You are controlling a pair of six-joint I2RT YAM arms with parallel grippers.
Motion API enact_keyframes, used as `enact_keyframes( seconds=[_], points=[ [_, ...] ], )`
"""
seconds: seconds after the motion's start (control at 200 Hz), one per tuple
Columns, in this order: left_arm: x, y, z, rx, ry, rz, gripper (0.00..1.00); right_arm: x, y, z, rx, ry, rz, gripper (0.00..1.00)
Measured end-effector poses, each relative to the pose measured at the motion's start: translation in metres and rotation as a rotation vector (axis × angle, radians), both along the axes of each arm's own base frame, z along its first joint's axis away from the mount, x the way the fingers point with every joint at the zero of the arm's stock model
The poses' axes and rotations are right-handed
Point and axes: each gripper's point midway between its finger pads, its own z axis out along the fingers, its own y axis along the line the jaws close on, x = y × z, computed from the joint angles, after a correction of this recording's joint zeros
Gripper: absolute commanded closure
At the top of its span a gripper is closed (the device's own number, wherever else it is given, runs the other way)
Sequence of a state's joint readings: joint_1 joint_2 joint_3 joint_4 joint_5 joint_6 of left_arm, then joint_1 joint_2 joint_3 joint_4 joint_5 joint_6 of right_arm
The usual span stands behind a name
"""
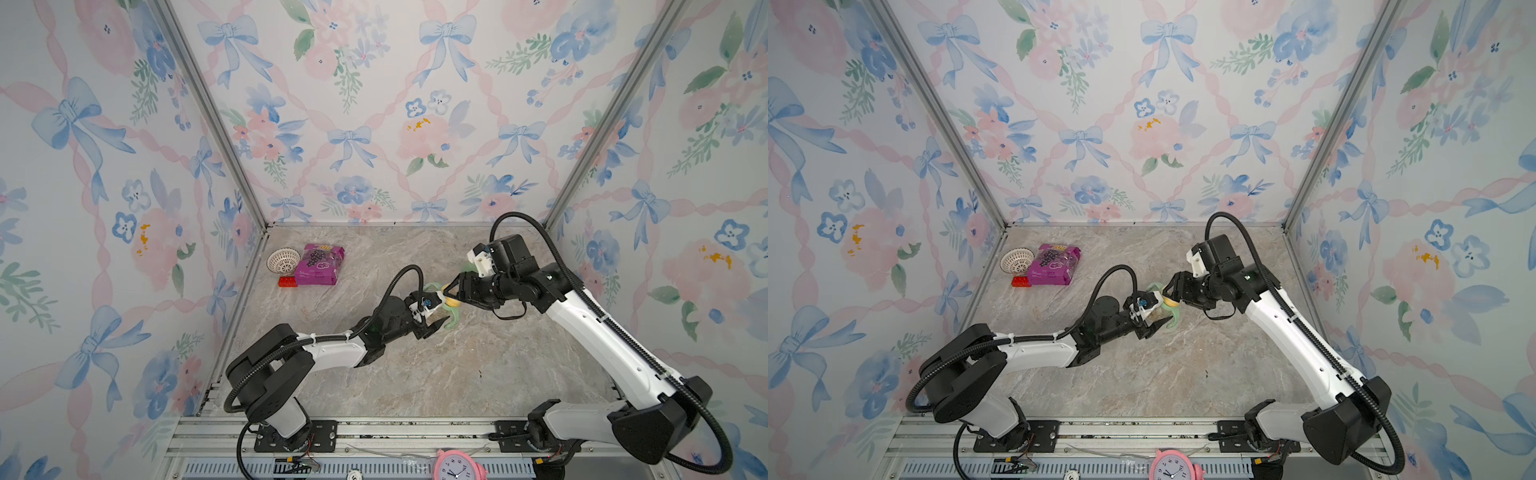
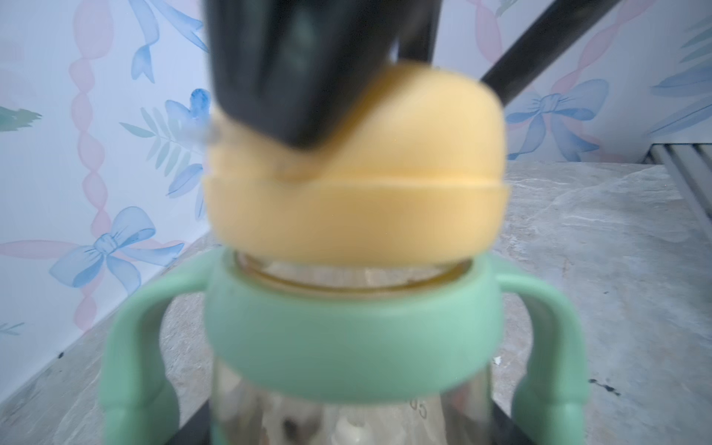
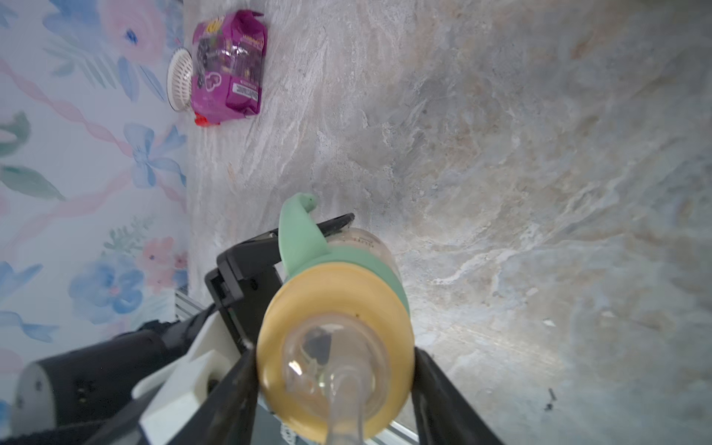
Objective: Assemble the baby bottles
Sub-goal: Screw the nipple onto the baby bottle.
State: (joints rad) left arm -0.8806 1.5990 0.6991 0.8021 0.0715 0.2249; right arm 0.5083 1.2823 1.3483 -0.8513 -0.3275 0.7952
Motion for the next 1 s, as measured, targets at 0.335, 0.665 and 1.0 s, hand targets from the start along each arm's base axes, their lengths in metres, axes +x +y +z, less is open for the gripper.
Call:
enact_keyframes(
  seconds=[0.335,0.665,1.0],
  points=[
    [0.012,0.010,0.014,-0.060,-0.036,0.023,1.00,-0.007,-0.038,0.085,0.286,-0.105,-0.239,0.00],
    [-0.038,0.003,0.031,-0.167,0.179,-0.367,1.00,-0.008,-0.039,0.103,-0.098,-0.465,0.382,0.02],
    [-0.068,-0.001,0.022,-0.158,0.299,-0.519,1.00,-0.043,0.002,0.050,-0.167,-0.491,0.884,0.03]
  ],
)
